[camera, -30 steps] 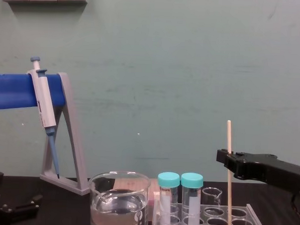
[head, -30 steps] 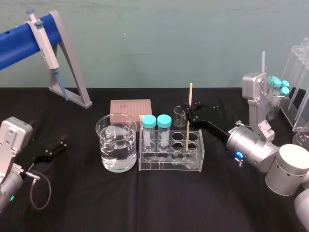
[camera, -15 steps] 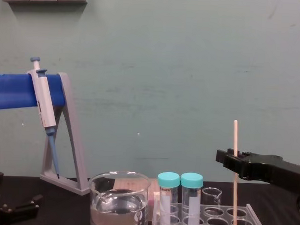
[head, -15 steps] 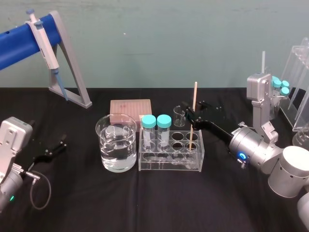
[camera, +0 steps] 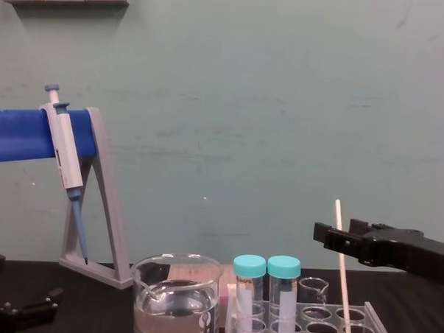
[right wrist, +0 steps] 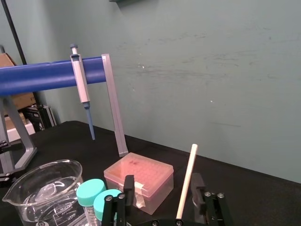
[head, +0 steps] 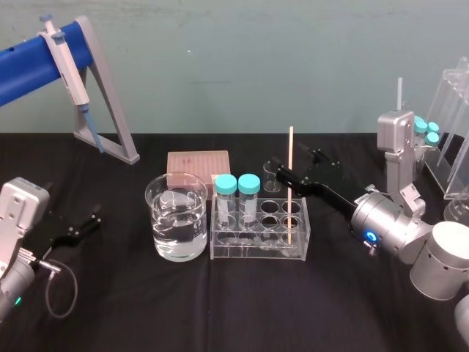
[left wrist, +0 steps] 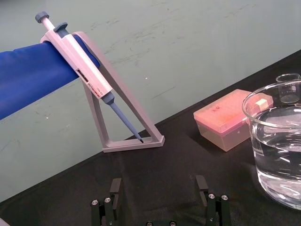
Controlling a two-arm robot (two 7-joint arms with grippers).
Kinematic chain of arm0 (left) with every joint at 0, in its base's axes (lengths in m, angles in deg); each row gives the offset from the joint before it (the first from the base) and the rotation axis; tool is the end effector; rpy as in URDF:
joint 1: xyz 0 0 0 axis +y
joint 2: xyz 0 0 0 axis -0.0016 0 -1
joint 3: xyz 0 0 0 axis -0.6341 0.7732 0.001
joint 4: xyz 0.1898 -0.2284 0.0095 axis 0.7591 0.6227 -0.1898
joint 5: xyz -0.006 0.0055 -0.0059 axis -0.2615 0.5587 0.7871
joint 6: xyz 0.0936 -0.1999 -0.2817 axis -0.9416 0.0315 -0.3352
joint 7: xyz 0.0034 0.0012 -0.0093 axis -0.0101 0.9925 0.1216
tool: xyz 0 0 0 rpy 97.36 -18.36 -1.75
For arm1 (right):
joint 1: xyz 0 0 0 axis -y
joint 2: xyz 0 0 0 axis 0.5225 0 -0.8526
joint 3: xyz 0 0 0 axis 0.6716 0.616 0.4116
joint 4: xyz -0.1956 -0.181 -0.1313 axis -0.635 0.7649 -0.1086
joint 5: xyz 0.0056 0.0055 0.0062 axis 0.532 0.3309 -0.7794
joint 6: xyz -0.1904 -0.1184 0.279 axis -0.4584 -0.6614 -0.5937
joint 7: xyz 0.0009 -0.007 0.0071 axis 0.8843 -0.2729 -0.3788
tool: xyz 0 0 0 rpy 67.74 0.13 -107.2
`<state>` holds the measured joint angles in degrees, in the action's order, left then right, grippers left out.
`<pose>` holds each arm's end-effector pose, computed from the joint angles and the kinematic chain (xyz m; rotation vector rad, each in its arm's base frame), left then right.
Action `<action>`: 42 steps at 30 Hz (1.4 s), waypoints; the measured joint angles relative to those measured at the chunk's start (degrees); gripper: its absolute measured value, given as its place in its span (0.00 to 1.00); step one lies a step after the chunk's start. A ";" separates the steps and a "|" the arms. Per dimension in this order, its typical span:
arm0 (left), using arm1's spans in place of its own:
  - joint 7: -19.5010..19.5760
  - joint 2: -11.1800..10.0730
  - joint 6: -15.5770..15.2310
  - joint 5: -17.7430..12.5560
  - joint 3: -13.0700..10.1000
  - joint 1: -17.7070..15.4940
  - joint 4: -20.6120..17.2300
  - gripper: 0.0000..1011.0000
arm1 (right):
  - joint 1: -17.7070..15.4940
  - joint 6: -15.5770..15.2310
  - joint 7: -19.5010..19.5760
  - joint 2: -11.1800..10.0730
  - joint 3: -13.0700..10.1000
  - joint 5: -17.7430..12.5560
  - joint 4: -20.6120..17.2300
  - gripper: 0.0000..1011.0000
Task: Hold the thermometer with one hand and immerse one end into the beaker, then reinsert it into the test tube rack.
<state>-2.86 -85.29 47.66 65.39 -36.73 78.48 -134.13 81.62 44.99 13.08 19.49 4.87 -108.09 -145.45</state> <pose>0.4056 0.0738 -0.3174 0.3044 -0.2849 1.2481 0.4820 -0.0319 -0.2822 0.0407 0.0347 -0.9336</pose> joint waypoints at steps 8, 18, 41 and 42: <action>0.00 0.00 0.00 0.00 0.00 0.00 0.00 0.99 | -0.42 -0.08 0.07 -0.30 -0.22 0.02 -0.58 0.98; 0.00 0.00 0.00 0.00 0.00 0.00 0.00 0.99 | -3.58 -0.66 6.46 -2.42 -2.13 3.45 -10.63 0.99; 0.00 0.00 0.00 0.00 0.00 0.00 0.00 0.99 | -10.13 -0.90 22.01 4.19 -8.91 10.63 -7.83 0.99; 0.00 0.00 0.00 0.00 0.00 0.00 0.00 0.99 | -9.95 -0.90 21.77 4.36 -8.88 10.63 -7.33 0.99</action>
<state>-2.86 -85.29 47.66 65.39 -36.74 78.48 -134.13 71.67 44.09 34.85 23.85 -4.00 -97.45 -152.78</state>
